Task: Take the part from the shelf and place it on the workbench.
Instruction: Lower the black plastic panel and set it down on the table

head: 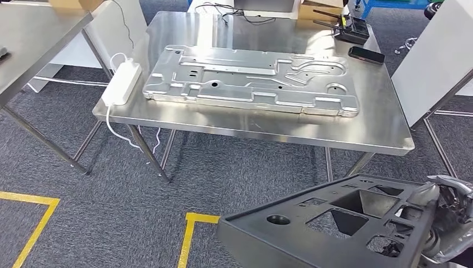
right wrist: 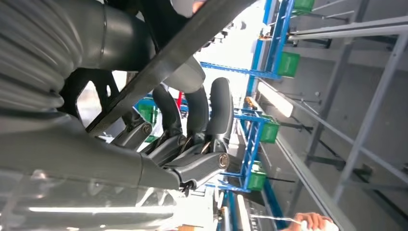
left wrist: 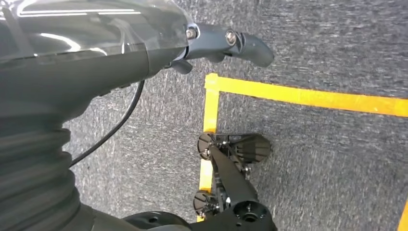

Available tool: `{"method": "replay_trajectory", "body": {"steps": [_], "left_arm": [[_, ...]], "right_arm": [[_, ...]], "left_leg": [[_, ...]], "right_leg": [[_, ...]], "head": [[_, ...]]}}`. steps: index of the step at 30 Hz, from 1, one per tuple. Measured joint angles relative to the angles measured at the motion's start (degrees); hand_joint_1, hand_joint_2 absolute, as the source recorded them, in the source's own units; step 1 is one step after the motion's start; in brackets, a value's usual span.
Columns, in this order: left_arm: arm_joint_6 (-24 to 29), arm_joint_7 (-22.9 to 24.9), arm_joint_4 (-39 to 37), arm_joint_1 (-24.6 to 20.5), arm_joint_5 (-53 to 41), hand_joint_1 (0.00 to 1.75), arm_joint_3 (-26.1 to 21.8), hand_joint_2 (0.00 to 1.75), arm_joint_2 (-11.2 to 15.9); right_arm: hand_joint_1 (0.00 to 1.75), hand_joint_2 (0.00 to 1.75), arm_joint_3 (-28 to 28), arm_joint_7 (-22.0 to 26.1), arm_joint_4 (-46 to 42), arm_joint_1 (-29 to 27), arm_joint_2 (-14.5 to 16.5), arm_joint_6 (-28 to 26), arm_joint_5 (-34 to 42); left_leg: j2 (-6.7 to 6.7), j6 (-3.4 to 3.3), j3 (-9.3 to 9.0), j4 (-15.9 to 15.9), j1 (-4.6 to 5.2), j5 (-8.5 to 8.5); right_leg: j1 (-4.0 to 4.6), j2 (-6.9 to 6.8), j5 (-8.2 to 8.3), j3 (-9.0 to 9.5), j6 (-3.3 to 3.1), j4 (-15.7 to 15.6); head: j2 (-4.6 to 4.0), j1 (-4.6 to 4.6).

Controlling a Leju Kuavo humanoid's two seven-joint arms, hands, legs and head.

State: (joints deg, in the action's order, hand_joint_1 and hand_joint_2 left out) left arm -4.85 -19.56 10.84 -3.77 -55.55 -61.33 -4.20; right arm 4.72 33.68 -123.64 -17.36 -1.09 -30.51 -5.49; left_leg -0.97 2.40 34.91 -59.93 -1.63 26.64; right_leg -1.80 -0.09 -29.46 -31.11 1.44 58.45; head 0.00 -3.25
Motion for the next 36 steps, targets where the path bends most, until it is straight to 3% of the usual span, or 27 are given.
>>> {"method": "replay_trajectory", "body": {"steps": [2,4,5,6,7,8,10,11,12,14,16,17,19,20,21,22,24,26,28,31,36], "left_arm": [[0.00,0.00,0.00,-0.02,-0.01,0.00,0.00,1.75,0.00],[0.00,0.00,0.00,-0.02,-0.01,0.00,-0.01,1.75,0.00],[0.00,0.00,0.00,-0.01,-0.01,0.00,-0.01,1.75,0.00],[0.00,0.00,0.00,0.00,-0.02,0.00,-0.01,1.75,0.00],[0.00,0.00,0.00,0.00,-0.02,0.00,-0.01,1.75,0.00],[0.00,0.00,0.00,0.00,-0.03,0.00,-0.01,1.75,0.00],[0.00,-0.01,-0.02,0.03,-0.03,0.00,-0.01,1.75,-0.01],[0.00,0.00,-0.03,0.06,-0.04,0.00,-0.02,1.75,-0.01],[0.00,0.00,-0.04,0.08,-0.05,0.00,-0.02,1.75,-0.02],[0.00,0.00,-0.04,0.07,-0.07,0.00,-0.03,1.75,-0.03],[0.00,-0.02,-0.04,-0.02,-0.07,0.00,-0.04,1.75,-0.03],[0.00,-0.03,-0.04,-0.05,-0.07,0.00,-0.04,1.75,-0.03],[0.01,-0.04,-0.04,0.00,-0.07,0.00,-0.07,1.75,-0.02],[0.02,-0.03,-0.04,0.03,-0.07,0.00,-0.08,1.75,-0.02],[0.02,-0.03,-0.04,0.05,-0.07,0.00,-0.09,1.75,-0.02],[0.02,-0.02,-0.04,0.04,-0.07,0.00,-0.09,1.75,-0.02],[0.02,-0.02,-0.04,-0.04,-0.07,0.00,-0.09,1.75,-0.03],[0.02,-0.02,-0.04,-0.16,-0.07,0.00,-0.09,1.75,-0.09],[0.02,-0.02,-0.04,-0.21,-0.07,0.00,-0.10,1.75,-0.10],[-0.01,-0.01,-0.05,-0.20,-0.07,0.00,-0.11,1.75,-0.11],[0.02,0.18,-0.05,-0.19,-0.06,0.00,-0.13,1.75,-0.17]], "right_arm": [[1.75,1.75,0.00,0.04,-0.02,0.01,0.00,0.02,0.01],[1.75,1.75,0.01,0.08,-0.02,-0.02,0.00,0.03,0.00],[1.75,1.75,0.01,0.10,-0.02,-0.02,0.00,0.02,-0.02],[1.75,1.75,0.01,0.13,-0.02,-0.02,0.00,0.01,-0.04],[1.75,1.75,0.01,0.15,-0.02,-0.02,0.00,-0.01,-0.06],[1.75,1.75,0.01,0.16,-0.02,-0.02,0.00,-0.02,-0.08],[1.75,1.75,0.01,0.19,-0.02,0.04,0.00,-0.02,-0.08],[1.75,1.75,0.00,0.20,-0.02,0.09,0.01,-0.02,-0.09],[1.75,1.75,-0.02,0.21,-0.02,0.11,0.03,-0.02,-0.10],[1.75,1.75,-0.09,0.24,-0.02,0.05,0.06,-0.02,-0.13],[1.75,1.75,-0.18,0.24,-0.02,0.05,0.05,-0.03,-0.13],[1.75,1.75,-0.21,0.23,-0.02,0.12,0.03,-0.04,-0.13],[1.75,1.75,-0.29,0.22,-0.01,0.21,0.01,-0.04,-0.13],[1.75,1.75,-0.33,0.22,-0.01,0.20,0.00,-0.04,-0.13],[1.75,1.75,-0.37,0.22,0.00,0.18,0.00,-0.04,-0.13],[1.75,1.75,-0.40,0.22,0.00,0.17,0.00,-0.04,-0.13],[1.75,1.75,-0.44,0.25,0.00,0.17,0.00,-0.09,-0.25],[1.75,1.75,-0.46,0.33,0.00,0.22,0.00,-0.22,-0.57],[1.75,1.75,-0.46,0.40,0.00,0.20,0.00,-0.38,-0.90],[1.75,1.75,-0.45,0.44,0.00,0.14,0.00,-0.46,-1.05],[1.75,1.75,-0.45,0.44,0.00,0.17,0.00,-0.64,-1.36]], "left_leg": [[0.37,0.18,1.68,-4.52,-0.11,3.08],[0.49,0.18,4.77,-12.44,0.05,7.03],[0.48,0.17,5.80,-15.27,0.12,7.96],[0.48,0.13,5.92,-16.04,0.14,7.83],[0.44,0.08,4.91,-14.37,0.11,6.64],[0.18,0.04,2.97,-10.72,0.03,4.77],[-1.64,0.02,-0.81,-3.28,-0.22,2.32],[-2.39,0.01,-1.75,-1.28,-0.27,1.96],[-2.84,-0.05,-1.98,-0.70,-0.20,2.19],[-2.02,-0.56,-1.86,-0.59,0.00,2.15],[-0.94,-1.37,-1.89,-0.39,-0.01,2.02],[-0.32,-1.73,-1.89,-0.27,-0.05,1.96],[0.87,-2.13,-1.80,-0.27,0.19,2.00],[1.47,-2.21,-1.78,-0.27,0.33,2.03],[2.01,-2.26,-1.80,-0.28,0.46,2.05],[2.42,-2.28,-1.85,-0.28,0.56,2.07],[2.95,-2.28,-1.99,-0.28,0.67,2.10],[3.23,-2.12,-1.94,-0.32,0.89,2.12],[3.32,-2.12,-1.80,-0.38,1.19,2.17],[3.23,-2.35,-1.93,-0.01,1.20,1.92],[3.14,-1.70,-2.14,0.55,1.11,1.52]], "right_leg": [[-0.16,0.24,0.27,0.09,-0.84,-0.19],[0.05,0.52,0.28,0.07,-1.19,-0.17],[0.12,0.75,0.28,0.09,-1.21,-0.15],[0.15,1.05,0.27,0.12,-1.19,-0.13],[0.13,1.46,0.24,0.18,-1.15,-0.10],[0.06,1.92,0.18,0.28,-1.05,-0.05],[0.06,2.86,0.00,0.22,-0.63,0.23],[0.07,3.32,-0.01,0.04,-0.35,0.35],[0.06,3.77,0.08,-0.19,-0.04,0.37],[-0.17,4.60,0.33,-0.48,0.58,0.11],[-0.10,3.63,-0.59,-1.23,0.98,1.31],[0.03,2.72,-1.90,-2.36,1.05,3.53],[0.18,1.27,-5.26,-6.02,1.06,10.87],[0.20,1.08,-6.31,-7.68,1.04,14.20],[0.24,1.00,-6.36,-8.55,1.00,15.89],[0.31,0.95,-5.36,-8.35,0.90,15.39],[0.57,0.75,-1.54,-5.27,0.53,9.10],[1.11,0.28,0.63,-2.04,0.07,2.44],[1.36,-0.02,0.78,-1.05,0.08,0.06],[1.28,-0.01,0.94,-1.05,0.34,-0.06],[1.40,-0.04,0.94,-1.09,0.16,0.01]], "head": [[0.00,0.94],[0.00,1.83],[0.00,2.04],[0.00,2.15],[0.00,2.21],[0.00,2.27],[0.00,2.40],[0.00,2.39],[0.00,2.34],[0.00,2.21],[0.00,1.84],[0.00,1.45],[0.00,0.51],[0.00,0.20],[0.00,-0.08],[0.00,-0.33],[0.00,-0.75],[0.00,-0.98],[0.00,-0.84],[0.00,-0.01],[0.00,0.99]]}}
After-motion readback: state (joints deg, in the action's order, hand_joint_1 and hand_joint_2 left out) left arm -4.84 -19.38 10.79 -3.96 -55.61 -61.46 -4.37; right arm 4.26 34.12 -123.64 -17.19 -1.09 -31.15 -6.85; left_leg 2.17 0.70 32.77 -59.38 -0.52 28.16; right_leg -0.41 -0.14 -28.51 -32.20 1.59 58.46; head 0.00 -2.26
